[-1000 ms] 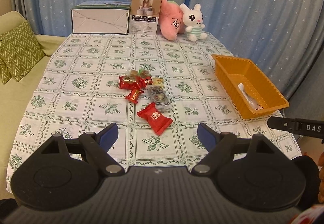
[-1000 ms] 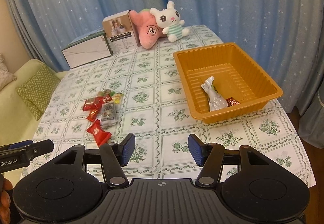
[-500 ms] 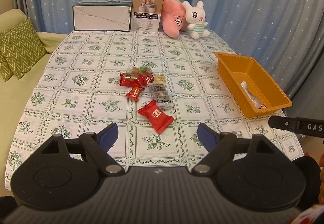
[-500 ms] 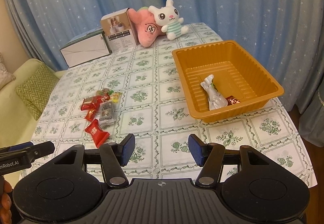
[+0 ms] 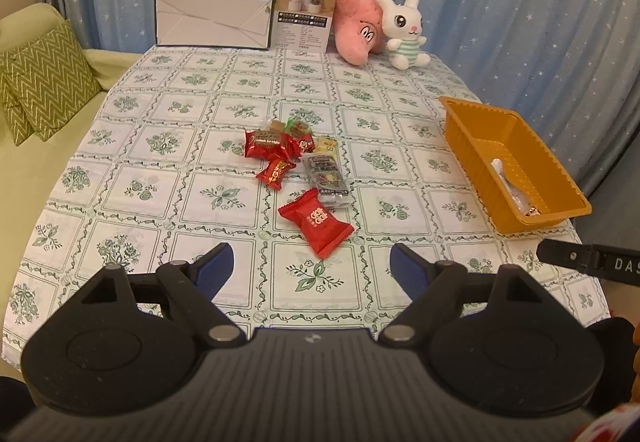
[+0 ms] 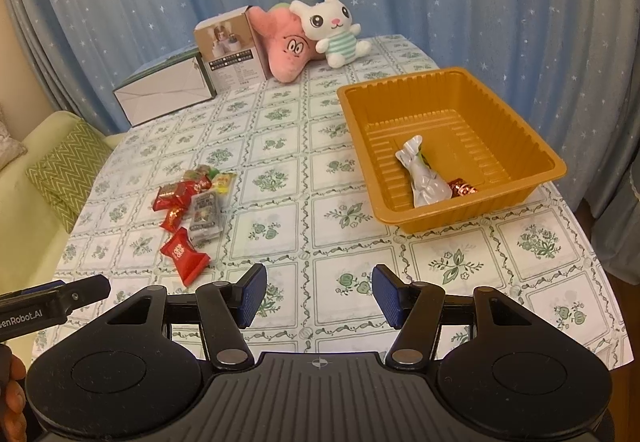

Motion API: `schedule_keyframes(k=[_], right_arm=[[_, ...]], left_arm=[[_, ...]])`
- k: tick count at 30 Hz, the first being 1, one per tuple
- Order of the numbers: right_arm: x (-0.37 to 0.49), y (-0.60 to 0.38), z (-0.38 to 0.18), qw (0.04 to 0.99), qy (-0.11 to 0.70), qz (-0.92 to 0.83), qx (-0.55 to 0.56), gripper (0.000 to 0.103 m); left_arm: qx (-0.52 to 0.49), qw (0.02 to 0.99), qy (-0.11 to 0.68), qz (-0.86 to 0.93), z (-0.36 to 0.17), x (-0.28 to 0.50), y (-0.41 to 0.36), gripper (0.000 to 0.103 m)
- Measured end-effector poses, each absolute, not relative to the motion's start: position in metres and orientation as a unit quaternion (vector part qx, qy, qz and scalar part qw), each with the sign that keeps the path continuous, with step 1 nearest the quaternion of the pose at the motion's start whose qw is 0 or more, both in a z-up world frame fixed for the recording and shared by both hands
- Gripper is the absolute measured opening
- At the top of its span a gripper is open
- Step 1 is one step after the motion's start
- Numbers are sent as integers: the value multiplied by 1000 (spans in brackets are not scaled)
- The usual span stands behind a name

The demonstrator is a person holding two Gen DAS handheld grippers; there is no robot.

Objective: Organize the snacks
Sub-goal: 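Withdraw both tools from the tray back over the table, then grasp the red candy with the left tool while the right tool grasps the clear nut pack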

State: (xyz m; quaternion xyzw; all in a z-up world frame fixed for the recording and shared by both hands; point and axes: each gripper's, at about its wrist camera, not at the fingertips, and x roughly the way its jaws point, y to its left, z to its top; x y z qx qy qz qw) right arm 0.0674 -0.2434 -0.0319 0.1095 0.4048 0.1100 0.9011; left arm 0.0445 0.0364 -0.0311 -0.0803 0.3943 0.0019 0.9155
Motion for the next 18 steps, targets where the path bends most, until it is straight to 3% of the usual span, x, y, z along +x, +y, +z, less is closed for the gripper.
schedule_keyframes(k=[18], right_arm=[[105,-231,-70,893,423,113,109,58]], left_arm=[[-132,900,415,21,-86,105,37,72]])
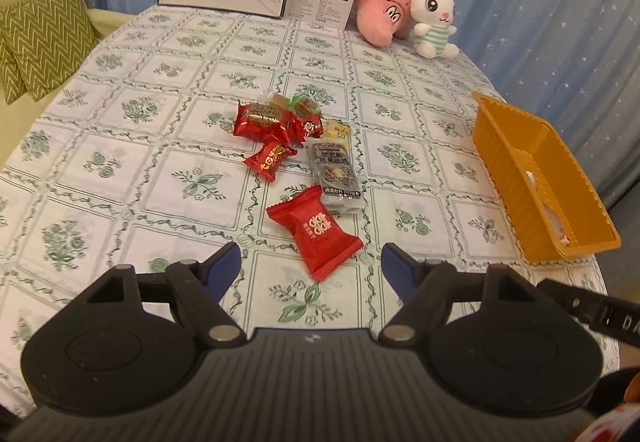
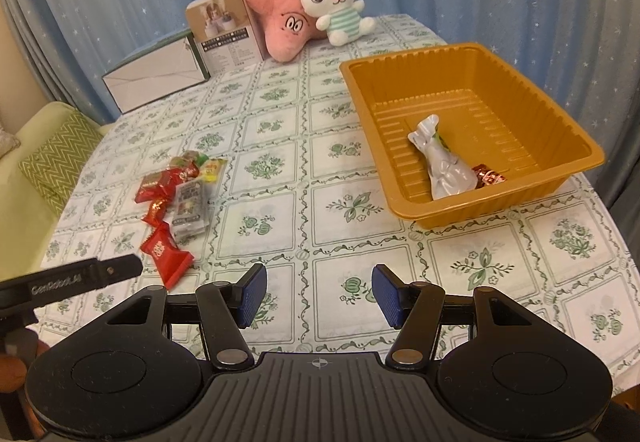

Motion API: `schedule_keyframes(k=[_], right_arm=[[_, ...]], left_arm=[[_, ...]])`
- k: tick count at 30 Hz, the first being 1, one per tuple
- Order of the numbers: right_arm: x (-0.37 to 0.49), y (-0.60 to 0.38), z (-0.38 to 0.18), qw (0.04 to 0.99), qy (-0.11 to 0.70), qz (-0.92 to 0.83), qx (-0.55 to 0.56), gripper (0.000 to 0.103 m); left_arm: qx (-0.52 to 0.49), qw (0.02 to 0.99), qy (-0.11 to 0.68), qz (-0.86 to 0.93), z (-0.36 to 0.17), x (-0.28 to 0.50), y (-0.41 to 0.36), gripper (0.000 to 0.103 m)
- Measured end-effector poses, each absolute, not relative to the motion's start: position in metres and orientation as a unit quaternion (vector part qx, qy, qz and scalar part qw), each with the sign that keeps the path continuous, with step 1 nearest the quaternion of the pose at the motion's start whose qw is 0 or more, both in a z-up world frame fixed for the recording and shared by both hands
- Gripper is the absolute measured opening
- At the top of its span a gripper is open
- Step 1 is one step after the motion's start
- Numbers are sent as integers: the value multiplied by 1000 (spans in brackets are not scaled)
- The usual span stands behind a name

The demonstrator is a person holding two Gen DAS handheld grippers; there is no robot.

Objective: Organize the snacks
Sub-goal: 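Grasp the red candy with the left tool while the right tool grasps the clear nut pack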

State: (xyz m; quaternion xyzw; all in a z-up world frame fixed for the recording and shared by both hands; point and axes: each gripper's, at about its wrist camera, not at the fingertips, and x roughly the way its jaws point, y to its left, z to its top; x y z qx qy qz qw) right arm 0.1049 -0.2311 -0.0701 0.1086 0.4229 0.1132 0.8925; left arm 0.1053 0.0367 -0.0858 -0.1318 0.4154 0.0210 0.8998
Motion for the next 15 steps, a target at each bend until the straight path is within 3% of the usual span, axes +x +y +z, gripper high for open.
schedule_keyframes(k=[8,15], right_arm=[[119,-224,-87,891,426,115,103,58],[131,-224,-95,888,433,114,108,58]], left_arm=[[-147,894,422,23,-109,134,35,64],[-154,892,425,23,-122,153,33,45]])
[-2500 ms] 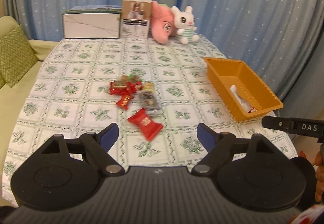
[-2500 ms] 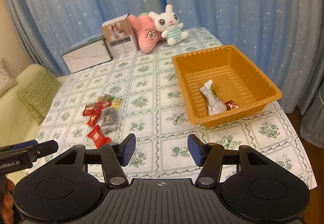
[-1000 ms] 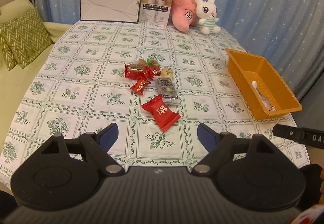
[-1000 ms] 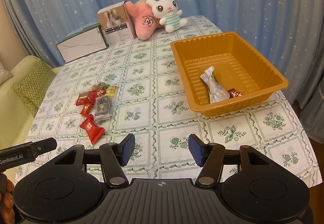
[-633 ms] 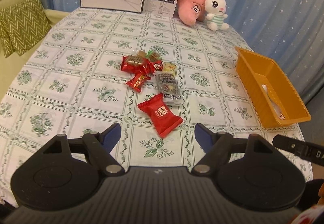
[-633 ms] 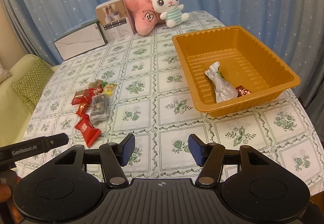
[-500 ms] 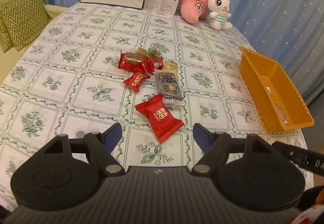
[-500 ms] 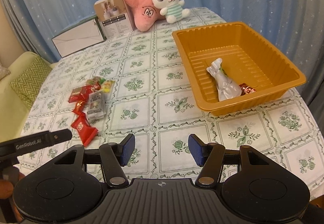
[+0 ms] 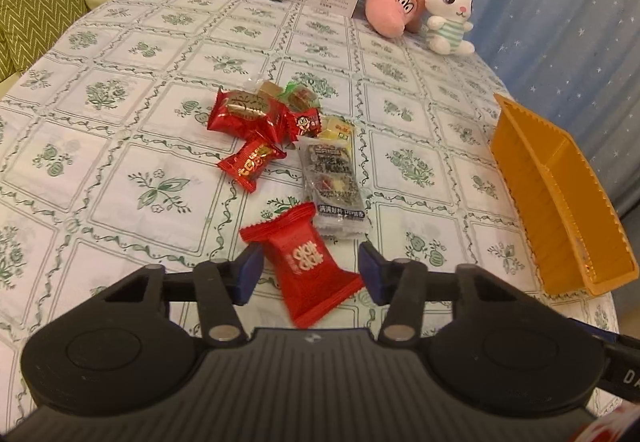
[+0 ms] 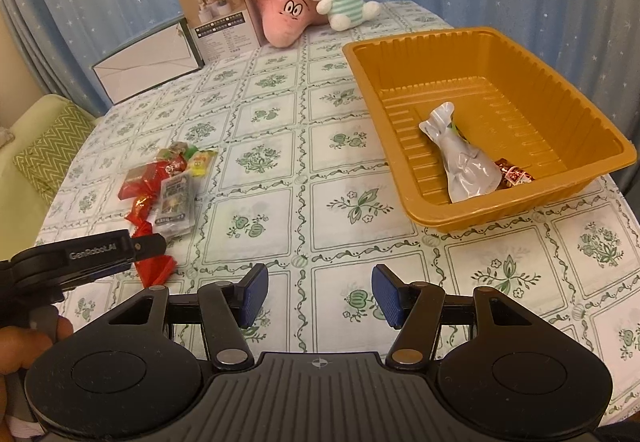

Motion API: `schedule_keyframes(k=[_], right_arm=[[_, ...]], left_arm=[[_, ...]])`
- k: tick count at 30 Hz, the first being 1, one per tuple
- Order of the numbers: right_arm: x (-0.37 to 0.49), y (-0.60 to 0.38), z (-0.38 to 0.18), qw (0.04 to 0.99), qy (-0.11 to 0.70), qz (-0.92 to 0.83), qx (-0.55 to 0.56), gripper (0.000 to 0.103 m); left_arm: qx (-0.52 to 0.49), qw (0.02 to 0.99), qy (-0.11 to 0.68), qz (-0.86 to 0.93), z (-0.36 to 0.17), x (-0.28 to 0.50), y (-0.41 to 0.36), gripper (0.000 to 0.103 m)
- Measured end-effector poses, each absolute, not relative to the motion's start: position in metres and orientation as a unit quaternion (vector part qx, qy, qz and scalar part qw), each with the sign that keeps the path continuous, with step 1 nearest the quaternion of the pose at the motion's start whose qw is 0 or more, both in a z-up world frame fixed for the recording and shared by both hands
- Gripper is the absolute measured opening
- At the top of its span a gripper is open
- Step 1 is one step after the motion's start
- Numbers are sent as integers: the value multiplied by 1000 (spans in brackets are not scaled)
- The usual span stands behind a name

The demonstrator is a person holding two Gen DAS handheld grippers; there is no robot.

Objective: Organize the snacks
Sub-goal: 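Grasp the red candy with the left tool while the right tool grasps the clear nut pack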

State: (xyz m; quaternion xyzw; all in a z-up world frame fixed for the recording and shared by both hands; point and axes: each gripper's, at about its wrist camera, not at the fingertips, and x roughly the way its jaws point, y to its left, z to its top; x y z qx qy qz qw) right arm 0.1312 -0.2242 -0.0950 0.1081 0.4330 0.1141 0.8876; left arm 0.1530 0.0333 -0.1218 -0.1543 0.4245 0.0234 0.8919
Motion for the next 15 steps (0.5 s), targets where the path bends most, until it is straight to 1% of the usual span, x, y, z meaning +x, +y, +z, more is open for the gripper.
schedule_keyframes(k=[1,5,7,12,15], right_arm=[[132,-223,-96,887,434,114,108,58],[135,-222,-99,886,436,114,109,58],[137,-220,-100,885,437,115,108,58],[142,-214,-103,884,439,121,107,58],[146,-205,-101,884,436,130,107,58]], left_arm=[[-156,891,426,24,-123,155,34,41],[-151,888,433,23,-128,158,37,35],[-141,889,434,21,-128,158,40,29],[-105,892,440,11,-127,157,46,23],[-72,895,441,12,-122,153,51,23]])
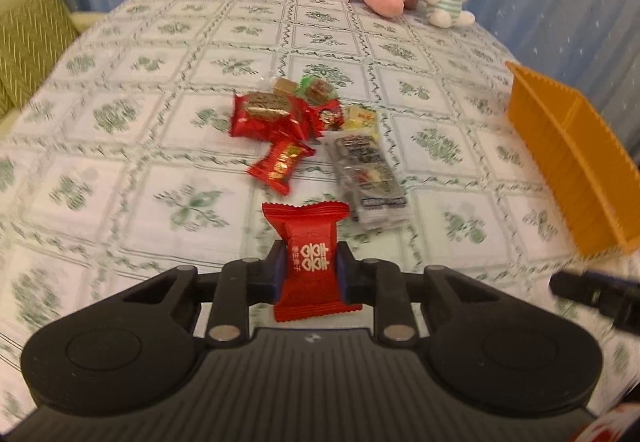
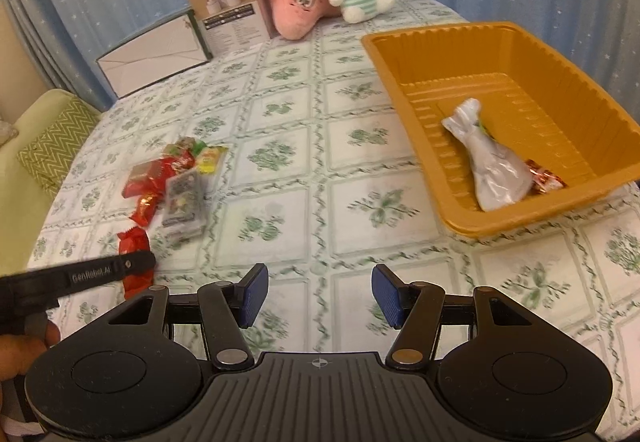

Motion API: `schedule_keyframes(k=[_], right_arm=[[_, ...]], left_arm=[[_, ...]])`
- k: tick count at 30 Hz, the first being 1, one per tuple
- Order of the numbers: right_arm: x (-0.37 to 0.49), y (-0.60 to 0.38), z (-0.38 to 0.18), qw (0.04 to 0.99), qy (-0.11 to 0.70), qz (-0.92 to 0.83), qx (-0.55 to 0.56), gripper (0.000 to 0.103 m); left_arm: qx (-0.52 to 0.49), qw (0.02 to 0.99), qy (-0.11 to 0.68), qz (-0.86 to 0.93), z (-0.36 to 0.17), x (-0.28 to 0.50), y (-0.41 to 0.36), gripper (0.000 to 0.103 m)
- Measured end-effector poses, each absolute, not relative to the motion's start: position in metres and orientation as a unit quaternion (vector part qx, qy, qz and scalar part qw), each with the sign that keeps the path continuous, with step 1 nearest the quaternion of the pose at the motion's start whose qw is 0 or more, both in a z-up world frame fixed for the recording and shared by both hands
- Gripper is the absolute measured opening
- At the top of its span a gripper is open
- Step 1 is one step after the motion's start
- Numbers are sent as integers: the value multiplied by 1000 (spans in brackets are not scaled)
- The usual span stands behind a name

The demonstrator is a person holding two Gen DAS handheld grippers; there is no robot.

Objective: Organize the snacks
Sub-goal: 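Grasp the red candy with the left tool while the right tool grasps the clear nut pack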

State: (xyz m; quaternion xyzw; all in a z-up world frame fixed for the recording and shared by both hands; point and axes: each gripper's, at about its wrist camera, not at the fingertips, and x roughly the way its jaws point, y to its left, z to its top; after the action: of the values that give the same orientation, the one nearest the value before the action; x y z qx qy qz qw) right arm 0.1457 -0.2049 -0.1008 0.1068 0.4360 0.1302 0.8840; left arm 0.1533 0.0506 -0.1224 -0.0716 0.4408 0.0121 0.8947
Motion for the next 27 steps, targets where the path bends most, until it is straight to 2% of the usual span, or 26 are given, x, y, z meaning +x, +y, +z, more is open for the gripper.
schedule_keyframes(k=[11,27], right_arm=[[184,-138,-94,885,410,206,80,58],[227,-65,-124,877,419,234,23,58]], left_arm=[[-50,896,440,32,-117,156,94,23],[-72,903,422,29,-126,156,109,23]])
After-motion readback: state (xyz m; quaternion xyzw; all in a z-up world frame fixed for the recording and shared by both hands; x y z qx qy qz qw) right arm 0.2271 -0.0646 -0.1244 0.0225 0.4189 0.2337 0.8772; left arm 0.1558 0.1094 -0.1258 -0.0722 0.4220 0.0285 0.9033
